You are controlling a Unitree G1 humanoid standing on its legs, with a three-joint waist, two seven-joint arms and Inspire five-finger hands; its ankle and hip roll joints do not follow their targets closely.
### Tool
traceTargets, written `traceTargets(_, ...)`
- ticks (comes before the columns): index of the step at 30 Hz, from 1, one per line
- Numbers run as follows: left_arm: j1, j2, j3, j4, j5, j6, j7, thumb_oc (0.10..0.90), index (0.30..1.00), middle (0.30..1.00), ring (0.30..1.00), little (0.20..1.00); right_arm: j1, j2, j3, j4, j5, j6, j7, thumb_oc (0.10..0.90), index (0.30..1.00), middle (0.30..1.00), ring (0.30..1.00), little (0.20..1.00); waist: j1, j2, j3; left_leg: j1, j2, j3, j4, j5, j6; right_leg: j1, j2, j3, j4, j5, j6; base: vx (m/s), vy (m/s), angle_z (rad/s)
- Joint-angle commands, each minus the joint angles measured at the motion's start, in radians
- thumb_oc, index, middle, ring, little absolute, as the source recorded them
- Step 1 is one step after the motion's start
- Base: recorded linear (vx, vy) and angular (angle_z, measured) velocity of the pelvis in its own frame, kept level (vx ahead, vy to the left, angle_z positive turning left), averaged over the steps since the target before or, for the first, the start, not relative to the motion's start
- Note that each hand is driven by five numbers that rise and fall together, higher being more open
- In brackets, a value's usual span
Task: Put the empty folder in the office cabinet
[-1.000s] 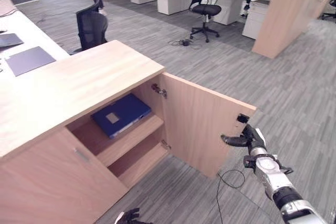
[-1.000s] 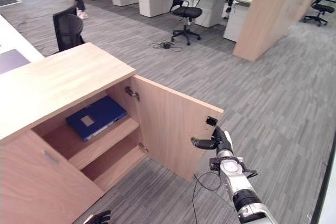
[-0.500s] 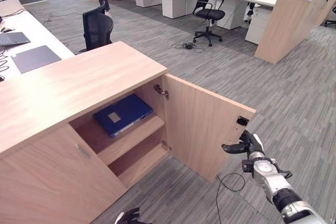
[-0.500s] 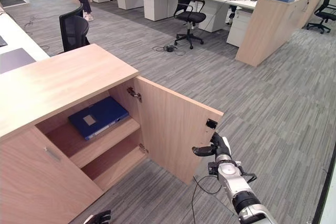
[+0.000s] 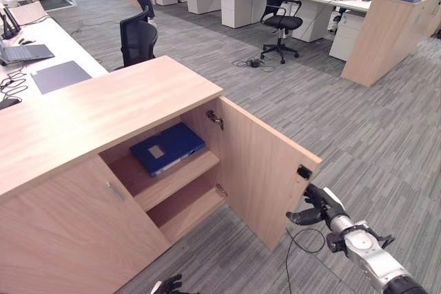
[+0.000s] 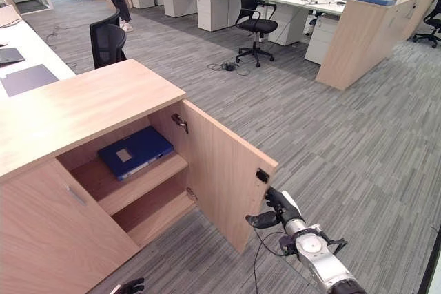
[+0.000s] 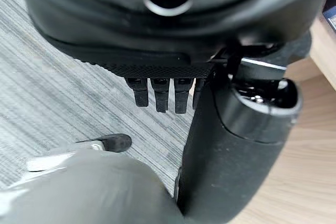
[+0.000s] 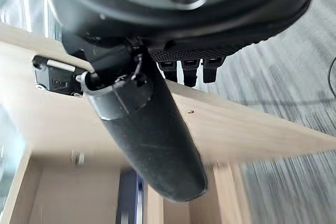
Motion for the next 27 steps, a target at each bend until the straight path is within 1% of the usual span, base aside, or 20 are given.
traceTargets(1, -0.097, 0.064, -0.043, 0.031, 0.031, -0.034, 0.023, 0.800, 0.900, 0.900, 0.900, 0.900, -0.245, 0.152, 0.099, -0.245, 0.039, -0.169, 0.189, 0.800, 0.900, 0.900, 0.900, 0.900, 0.085, -0.058, 0.030, 0.006, -0.003, -0.008, 0.035, -0.051, -0.051, 0.049, -0.081, -0.013, 0.091, -0.200, 0.081, -0.06, -0.038, 0.21)
traceTargets(2, -0.097, 0.064, -0.043, 0.031, 0.031, -0.034, 0.023, 0.800, 0.900, 0.900, 0.900, 0.900, -0.245, 0.152, 0.100, -0.244, 0.039, -0.170, 0.189, 0.800, 0.900, 0.900, 0.900, 0.900, 0.084, -0.058, 0.030, 0.006, -0.003, -0.009, 0.036, -0.050, -0.051, 0.050, -0.081, -0.014, 0.091, -0.200, 0.081, -0.09, -0.060, 0.23)
traceTargets(3, -0.104, 0.061, -0.051, 0.029, 0.026, -0.037, 0.026, 0.800, 0.900, 0.900, 0.900, 0.900, -0.273, 0.181, 0.136, -0.253, 0.081, -0.168, 0.197, 0.800, 0.900, 0.900, 0.900, 0.900, 0.103, -0.055, 0.036, -0.015, -0.001, -0.031, 0.038, -0.033, -0.066, 0.055, -0.075, -0.035, 0.081, -0.201, 0.076, -0.06, -0.045, 0.41)
traceTargets(4, -0.105, 0.062, -0.051, 0.029, 0.026, -0.037, 0.026, 0.800, 0.900, 0.900, 0.900, 0.900, -0.274, 0.182, 0.136, -0.251, 0.081, -0.169, 0.197, 0.800, 0.900, 0.900, 0.900, 0.900, 0.100, -0.055, 0.037, -0.015, -0.001, -0.034, 0.039, -0.033, -0.066, 0.056, -0.075, -0.037, 0.081, -0.201, 0.075, -0.08, -0.108, 0.47)
traceTargets(5, -0.112, 0.056, -0.062, 0.023, 0.013, -0.040, 0.034, 0.800, 0.900, 0.900, 0.900, 0.900, -0.330, 0.229, 0.187, -0.257, 0.124, -0.167, 0.200, 0.800, 0.900, 0.900, 0.900, 0.900, 0.130, -0.054, 0.044, -0.031, 0.001, -0.062, 0.037, -0.023, -0.082, 0.072, -0.064, -0.061, 0.064, -0.214, 0.065, -0.05, -0.084, 0.66)
traceTargets(6, -0.114, 0.055, -0.065, 0.021, 0.008, -0.040, 0.036, 0.800, 0.900, 0.900, 0.900, 0.900, -0.356, 0.246, 0.204, -0.257, 0.131, -0.168, 0.197, 0.800, 0.900, 0.900, 0.900, 0.900, 0.140, -0.052, 0.049, -0.042, 0.001, -0.073, 0.039, -0.016, -0.085, 0.076, -0.060, -0.073, 0.060, -0.216, 0.062, -0.08, -0.103, 0.60)
traceTargets(7, -0.120, 0.053, -0.072, 0.018, 0.002, -0.041, 0.041, 0.800, 0.900, 0.900, 0.900, 0.900, -0.394, 0.266, 0.225, -0.253, 0.130, -0.170, 0.191, 0.800, 0.900, 0.900, 0.900, 0.900, 0.161, -0.048, 0.060, -0.060, 0.000, -0.083, 0.043, 0.001, -0.095, 0.082, -0.056, -0.090, 0.053, -0.217, 0.058, -0.11, -0.057, 0.64)
traceTargets(9, -0.133, 0.050, -0.080, 0.013, -0.009, -0.043, 0.050, 0.800, 0.900, 0.900, 0.900, 0.900, -0.452, 0.304, 0.253, -0.246, 0.142, -0.171, 0.181, 0.800, 0.900, 0.900, 0.900, 0.900, 0.180, -0.047, 0.081, -0.112, -0.003, -0.090, 0.070, 0.018, -0.109, 0.088, -0.059, -0.127, 0.041, -0.218, 0.054, -0.09, -0.040, 0.61)
traceTargets(10, -0.133, 0.050, -0.079, 0.013, -0.009, -0.043, 0.050, 0.800, 0.900, 0.900, 0.900, 0.900, -0.452, 0.304, 0.253, -0.246, 0.142, -0.172, 0.181, 0.800, 0.900, 0.900, 0.900, 0.900, 0.179, -0.047, 0.081, -0.113, -0.003, -0.091, 0.070, 0.018, -0.109, 0.089, -0.059, -0.128, 0.041, -0.218, 0.054, -0.05, -0.010, 1.19)
traceTargets(11, -0.131, 0.042, -0.085, 0.014, -0.012, -0.042, 0.057, 0.800, 0.900, 0.900, 0.900, 0.900, -0.514, 0.343, 0.286, -0.239, 0.143, -0.171, 0.171, 0.800, 0.900, 0.900, 0.900, 0.900, 0.206, -0.041, 0.093, -0.142, 0.005, -0.056, 0.097, 0.028, -0.116, 0.106, -0.064, -0.168, 0.025, -0.217, 0.052, -0.06, 0.017, 1.26)
traceTargets(13, -0.129, 0.038, -0.084, 0.020, -0.011, -0.039, 0.070, 0.800, 0.900, 0.900, 0.900, 0.900, -0.559, 0.373, 0.309, -0.227, 0.137, -0.173, 0.156, 0.800, 0.900, 0.900, 0.900, 0.900, 0.222, -0.037, 0.104, -0.155, 0.023, 0.029, 0.132, 0.026, -0.104, 0.123, -0.076, -0.213, 0.022, -0.219, 0.050, -0.07, 0.038, 0.93)
traceTargets(15, -0.119, 0.037, -0.073, 0.028, -0.020, -0.032, 0.079, 0.800, 0.900, 0.900, 0.900, 0.900, -0.609, 0.407, 0.325, -0.220, 0.116, -0.176, 0.134, 0.800, 0.900, 0.900, 0.900, 0.900, 0.234, -0.033, 0.095, -0.162, 0.058, 0.151, 0.160, 0.032, -0.085, 0.124, -0.090, -0.270, 0.022, -0.210, 0.049, -0.06, 0.061, 1.50)
traceTargets(16, -0.106, 0.044, -0.070, 0.038, -0.014, -0.028, 0.086, 0.800, 0.900, 0.900, 0.900, 0.900, -0.640, 0.440, 0.322, -0.200, 0.102, -0.179, 0.108, 0.800, 0.900, 0.900, 0.900, 0.900, 0.243, -0.030, 0.089, -0.159, 0.079, 0.231, 0.184, 0.027, -0.084, 0.132, -0.098, -0.315, 0.025, -0.210, 0.048, -0.04, 0.055, 1.75)
traceTargets(18, -0.107, 0.044, -0.070, 0.038, -0.014, -0.028, 0.086, 0.800, 0.900, 0.900, 0.900, 0.900, -0.642, 0.441, 0.322, -0.198, 0.101, -0.179, 0.108, 0.800, 0.900, 0.900, 0.900, 0.900, 0.243, -0.030, 0.084, -0.166, 0.079, 0.230, 0.183, 0.031, -0.082, 0.125, -0.098, -0.316, 0.025, -0.205, 0.049, -0.01, 0.040, 1.07)
traceTargets(19, -0.094, 0.050, -0.068, 0.052, -0.009, -0.023, 0.086, 0.800, 0.900, 0.900, 0.900, 0.900, -0.653, 0.463, 0.315, -0.183, 0.107, -0.180, 0.092, 0.800, 0.900, 0.900, 0.900, 0.900, 0.250, -0.028, 0.080, -0.153, 0.084, 0.265, 0.189, 0.020, -0.080, 0.130, -0.104, -0.340, 0.031, -0.207, 0.048, 0.11, 0.130, 1.19)
traceTargets(20, -0.054, 0.061, -0.052, 0.071, 0.014, -0.011, 0.087, 0.800, 0.900, 0.900, 0.900, 0.900, -0.651, 0.483, 0.288, -0.163, 0.115, -0.179, 0.070, 0.800, 0.900, 0.900, 0.900, 0.900, 0.262, -0.022, 0.058, -0.132, 0.071, 0.290, 0.159, 0.016, -0.073, 0.138, -0.104, -0.378, 0.038, -0.207, 0.049, 0.11, 0.129, 1.22)
traceTargets(21, -0.052, 0.061, -0.051, 0.070, 0.014, -0.010, 0.087, 0.800, 0.900, 0.900, 0.900, 0.900, -0.650, 0.485, 0.288, -0.163, 0.115, -0.179, 0.070, 0.800, 0.900, 0.900, 0.900, 0.900, 0.259, -0.023, 0.057, -0.133, 0.070, 0.288, 0.158, 0.017, -0.073, 0.139, -0.105, -0.380, 0.038, -0.207, 0.049, 0.16, 0.125, 1.10)
traceTargets(23, -0.028, 0.066, -0.034, 0.078, 0.026, -0.004, 0.093, 0.800, 0.900, 0.900, 0.900, 0.900, -0.637, 0.473, 0.268, -0.163, 0.114, -0.179, 0.064, 0.800, 0.900, 0.900, 0.900, 0.900, 0.276, -0.026, 0.043, -0.121, 0.048, 0.270, 0.135, 0.004, -0.060, 0.150, -0.113, -0.392, 0.050, -0.211, 0.055, 0.14, 0.103, 0.88)
traceTargets(25, -0.016, 0.063, -0.034, 0.075, 0.041, 0.005, 0.089, 0.800, 0.900, 0.900, 0.900, 0.900, -0.607, 0.455, 0.249, -0.156, 0.114, -0.169, 0.066, 0.800, 0.900, 0.900, 0.900, 0.900, 0.288, -0.034, 0.043, -0.123, 0.028, 0.258, 0.132, -0.004, -0.045, 0.153, -0.132, -0.405, 0.078, -0.213, 0.059, 0.11, 0.129, 0.70)
traceTargets(27, -0.014, 0.049, -0.048, 0.062, 0.067, 0.011, 0.074, 0.800, 0.900, 0.900, 0.900, 0.900, -0.543, 0.413, 0.216, -0.125, 0.084, -0.158, 0.071, 0.800, 0.900, 0.900, 0.900, 0.900, 0.281, -0.042, 0.042, -0.116, 0.002, 0.260, 0.128, -0.027, -0.021, 0.141, -0.165, -0.419, 0.144, -0.219, 0.078, 0.09, 0.185, 0.32)
